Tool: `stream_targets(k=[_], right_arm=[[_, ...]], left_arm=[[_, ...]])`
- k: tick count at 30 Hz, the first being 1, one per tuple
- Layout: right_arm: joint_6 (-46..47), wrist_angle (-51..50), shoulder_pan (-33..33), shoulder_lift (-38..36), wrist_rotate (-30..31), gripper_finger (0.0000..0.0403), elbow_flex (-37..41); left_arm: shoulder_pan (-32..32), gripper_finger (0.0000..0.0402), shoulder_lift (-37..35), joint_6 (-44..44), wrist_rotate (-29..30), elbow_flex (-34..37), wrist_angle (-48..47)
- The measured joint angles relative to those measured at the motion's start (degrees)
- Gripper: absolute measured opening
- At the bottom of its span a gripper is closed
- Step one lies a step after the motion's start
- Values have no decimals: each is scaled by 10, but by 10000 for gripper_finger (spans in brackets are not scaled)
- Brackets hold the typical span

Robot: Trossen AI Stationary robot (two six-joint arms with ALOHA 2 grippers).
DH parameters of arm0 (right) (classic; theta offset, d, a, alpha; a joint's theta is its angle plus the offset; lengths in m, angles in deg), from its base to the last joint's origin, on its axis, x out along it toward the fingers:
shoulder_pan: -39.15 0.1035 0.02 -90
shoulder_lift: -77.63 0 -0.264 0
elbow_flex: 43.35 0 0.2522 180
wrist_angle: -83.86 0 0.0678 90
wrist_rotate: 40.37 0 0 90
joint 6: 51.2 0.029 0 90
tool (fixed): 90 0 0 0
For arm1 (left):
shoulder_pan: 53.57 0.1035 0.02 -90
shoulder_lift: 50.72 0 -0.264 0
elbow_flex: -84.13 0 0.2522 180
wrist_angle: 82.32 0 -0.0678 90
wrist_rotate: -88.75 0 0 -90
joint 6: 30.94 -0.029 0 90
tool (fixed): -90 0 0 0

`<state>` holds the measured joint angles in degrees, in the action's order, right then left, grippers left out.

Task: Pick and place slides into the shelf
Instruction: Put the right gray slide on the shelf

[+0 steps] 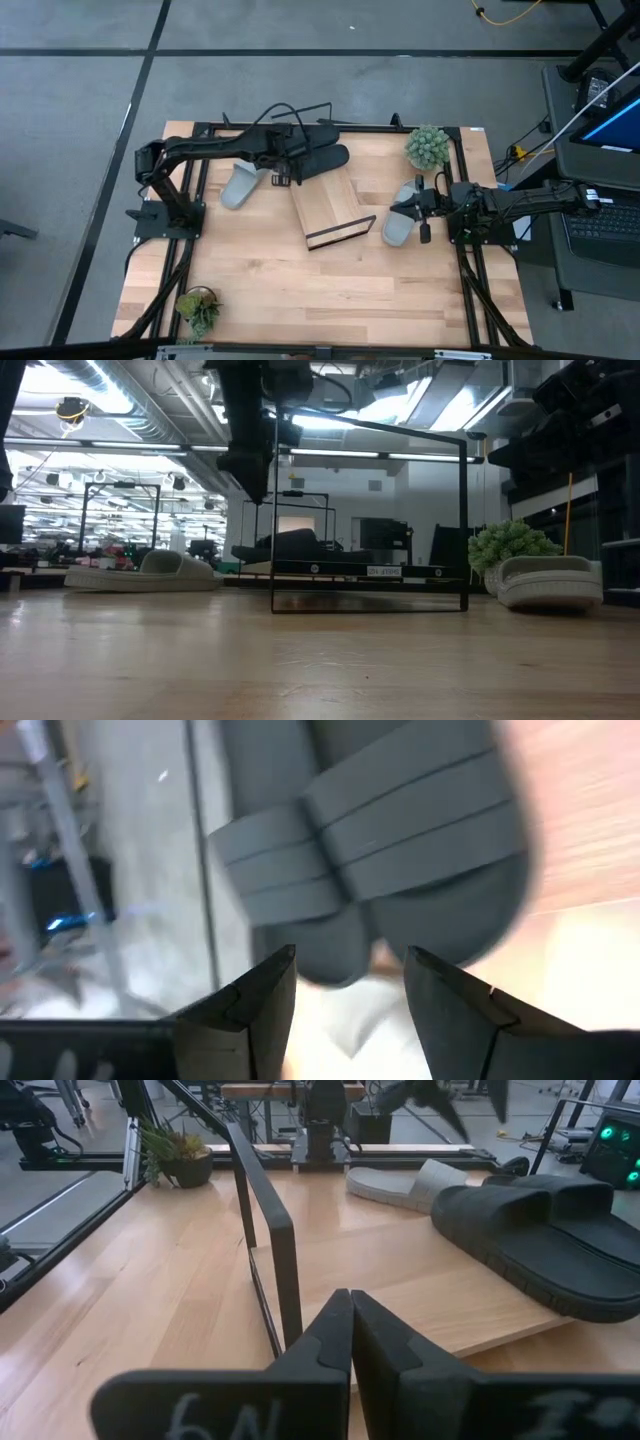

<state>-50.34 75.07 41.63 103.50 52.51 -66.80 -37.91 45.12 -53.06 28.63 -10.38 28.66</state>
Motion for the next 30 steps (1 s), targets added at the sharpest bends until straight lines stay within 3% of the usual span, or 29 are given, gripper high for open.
stream_targets(k=[7, 15, 25, 30], right_arm=[[0, 0, 0, 0, 0, 7, 0], [-13, 0, 0, 0, 0, 7, 0], [-12, -5, 0, 0, 0, 7, 0], [4, -8, 0, 0, 0, 7, 0]], left_arm=[[-49, 176, -35, 20, -45, 0, 6], [-113, 176, -102, 146, -98, 5, 10], [-210, 176, -151, 200, -97, 130, 126], [-251, 176, -172, 246, -68, 188, 177]])
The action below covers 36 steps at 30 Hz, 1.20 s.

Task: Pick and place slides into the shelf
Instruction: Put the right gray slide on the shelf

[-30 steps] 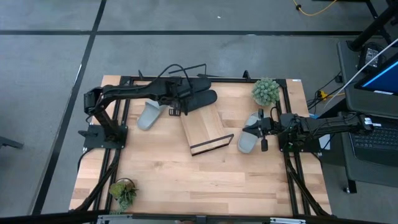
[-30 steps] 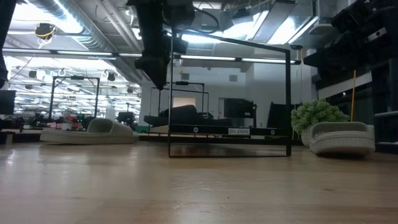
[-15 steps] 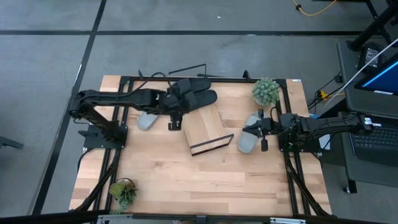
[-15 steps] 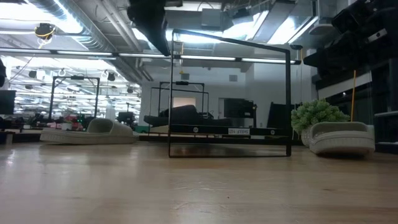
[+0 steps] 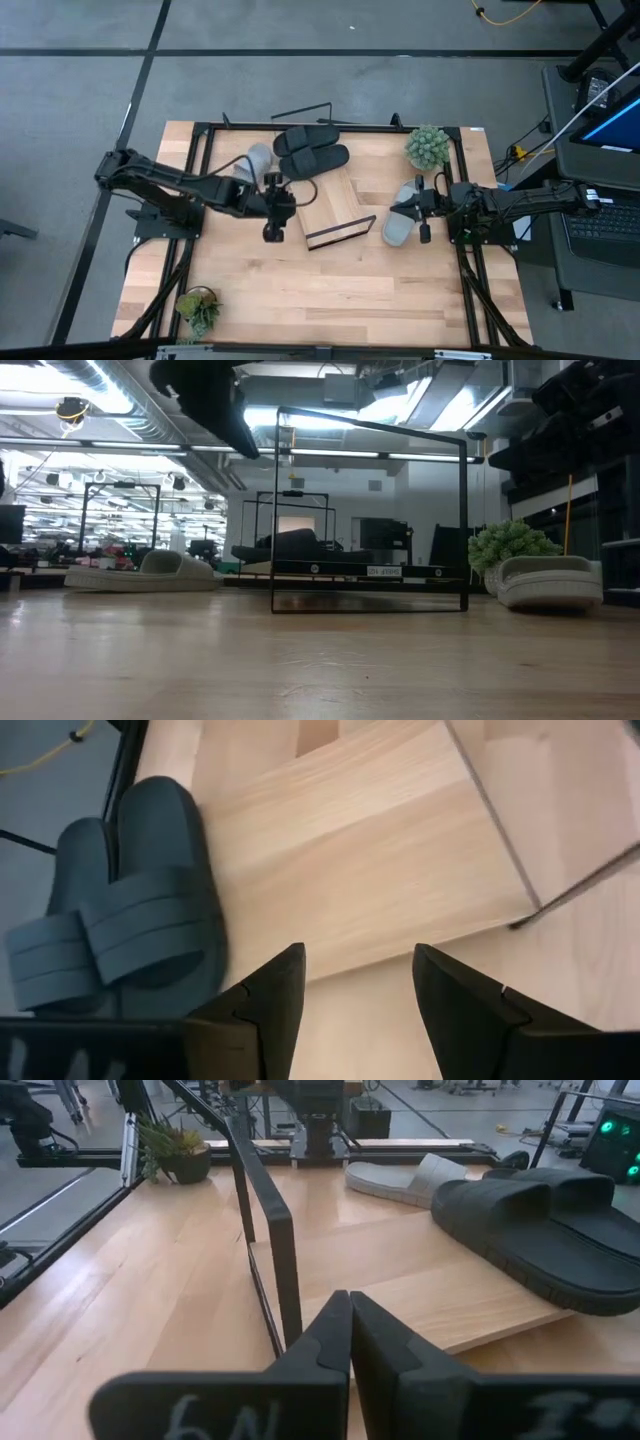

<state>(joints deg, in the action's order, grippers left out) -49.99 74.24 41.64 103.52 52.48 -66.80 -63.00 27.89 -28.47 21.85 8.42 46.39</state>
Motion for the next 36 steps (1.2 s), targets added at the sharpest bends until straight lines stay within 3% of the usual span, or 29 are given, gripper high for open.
stream_targets(k=[4, 10, 18, 23, 27, 36], right_arm=[[4, 2, 0, 0, 34, 7, -4], [16, -41, 0, 0, 36, 7, -53], [110, -267, 0, 7, 105, 7, -166], [136, -345, 0, 37, 106, 7, -228], [140, -408, 0, 74, 106, 7, -286], [248, -626, 0, 164, 105, 7, -394]], left_arm=[[-33, 176, -18, 32, 16, 30, 12], [-91, 176, -69, 80, 73, 64, 13], [-139, 176, -123, 124, 105, 142, 84], [-143, 176, -128, 125, 109, 185, 119], [-143, 176, -128, 125, 109, 194, 127], [-143, 176, -128, 124, 110, 194, 129]])
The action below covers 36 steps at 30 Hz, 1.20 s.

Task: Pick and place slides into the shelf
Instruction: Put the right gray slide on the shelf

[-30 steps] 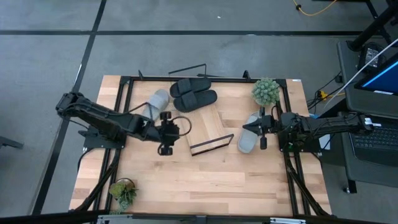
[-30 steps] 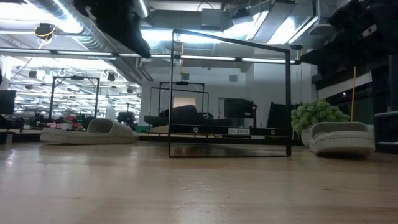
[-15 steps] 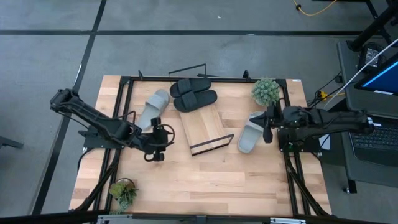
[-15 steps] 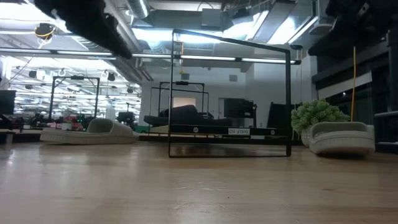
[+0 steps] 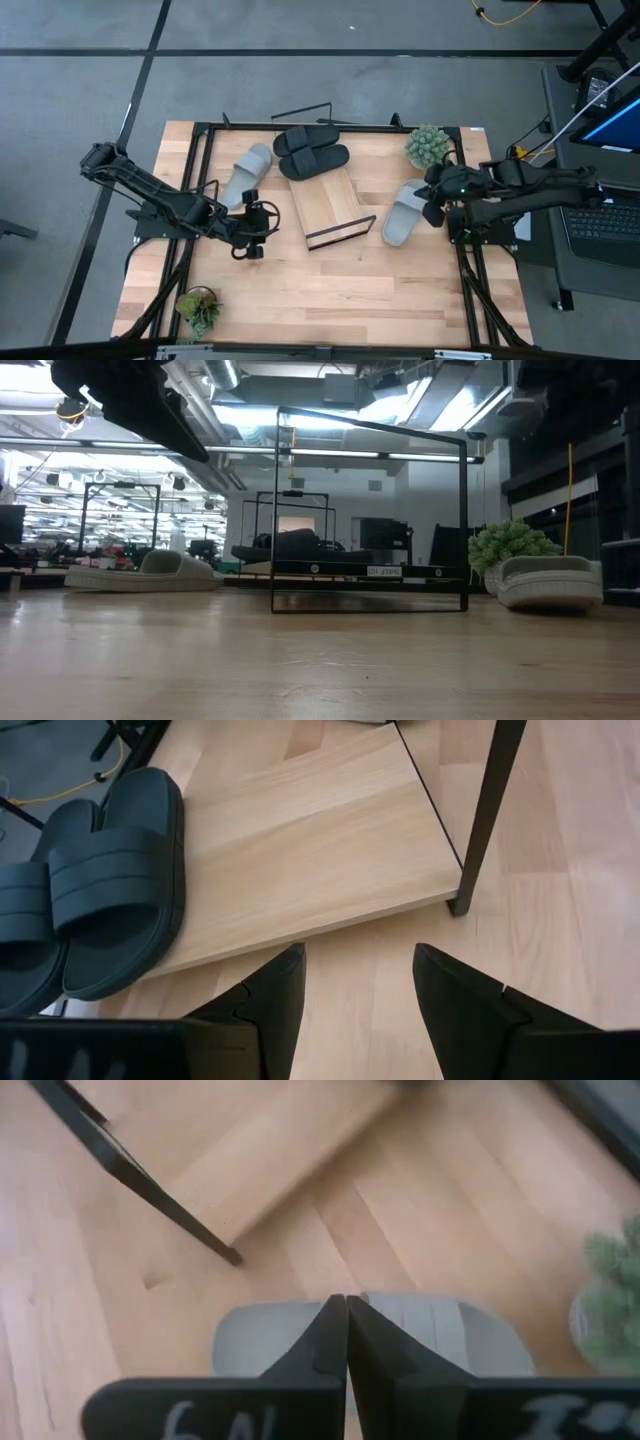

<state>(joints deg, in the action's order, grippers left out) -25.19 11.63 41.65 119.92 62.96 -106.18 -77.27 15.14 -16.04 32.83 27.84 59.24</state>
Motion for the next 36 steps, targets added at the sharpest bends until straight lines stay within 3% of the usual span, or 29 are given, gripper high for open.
stream_targets(k=[12, 21, 29, 36], right_arm=[[59, -13, 0, 34, 0, 11, -2], [48, -22, 0, 52, 1, 59, -2], [34, -48, 0, 138, 2, 90, -2], [36, -68, 0, 221, 2, 143, -2]], left_arm=[[0, 176, 0, -1, 0, 0, -2], [0, 176, 0, -1, 0, 0, -2], [0, 176, 1, 0, -1, 0, -3], [0, 176, 1, 0, -1, 0, -3]])
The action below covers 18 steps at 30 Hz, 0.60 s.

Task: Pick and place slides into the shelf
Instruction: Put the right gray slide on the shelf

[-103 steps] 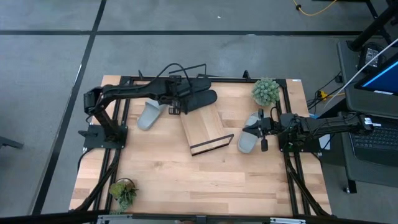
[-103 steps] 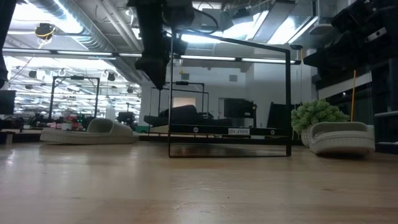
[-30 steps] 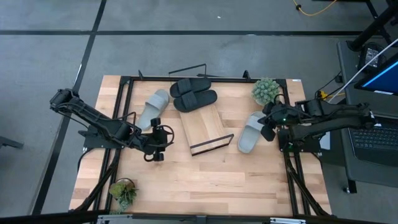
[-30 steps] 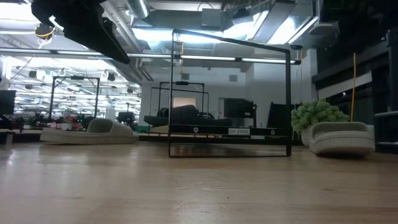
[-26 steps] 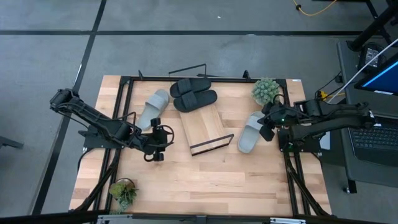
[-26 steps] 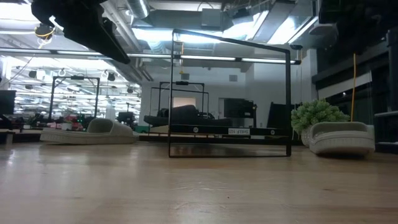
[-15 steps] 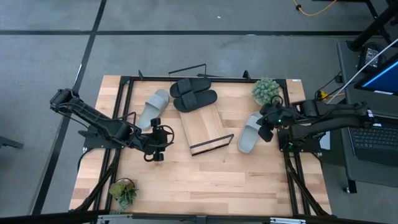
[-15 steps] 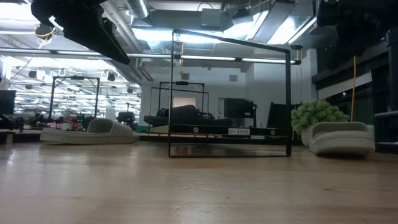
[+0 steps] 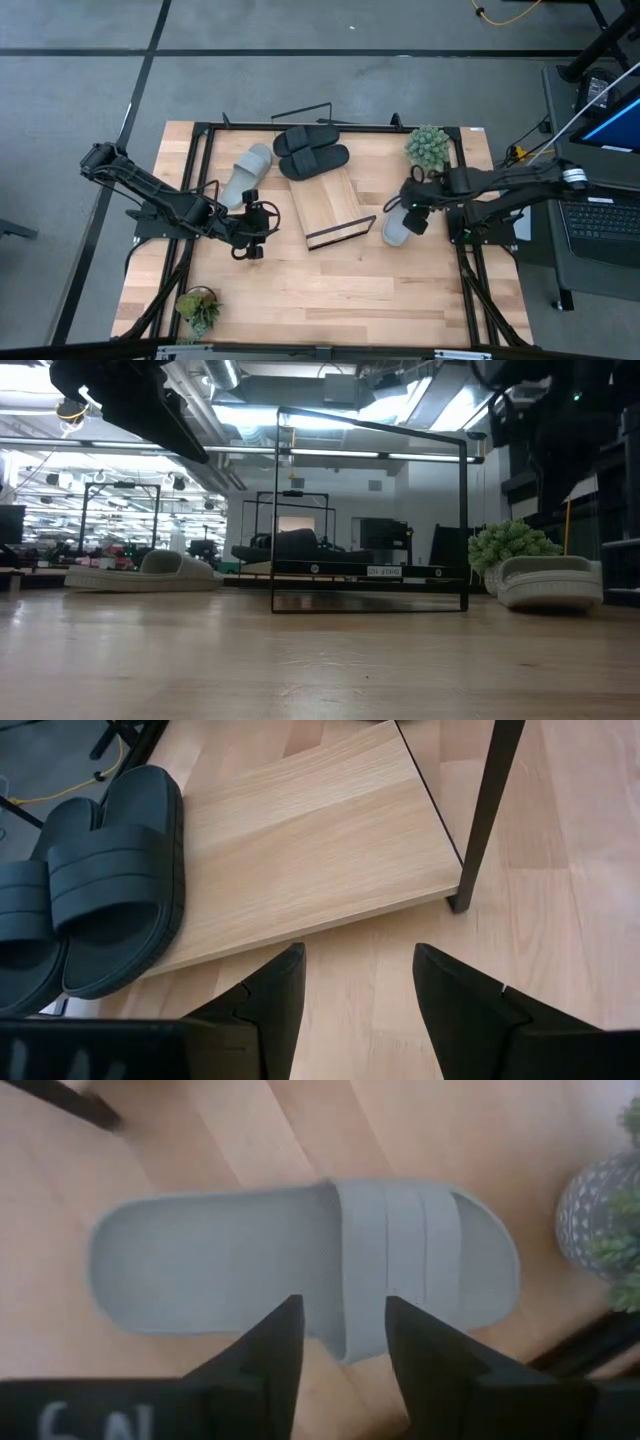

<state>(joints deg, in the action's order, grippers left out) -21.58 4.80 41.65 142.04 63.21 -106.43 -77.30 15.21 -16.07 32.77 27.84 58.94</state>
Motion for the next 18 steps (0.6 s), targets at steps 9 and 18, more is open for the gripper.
stream_targets(k=[9, 18], right_arm=[[1, -2, 0, 85, 4, 208, 0], [1, 3, 0, 141, 5, 240, 0]], left_arm=[[0, 176, 0, 0, 0, 0, 0], [0, 176, 0, 0, 0, 0, 0]])
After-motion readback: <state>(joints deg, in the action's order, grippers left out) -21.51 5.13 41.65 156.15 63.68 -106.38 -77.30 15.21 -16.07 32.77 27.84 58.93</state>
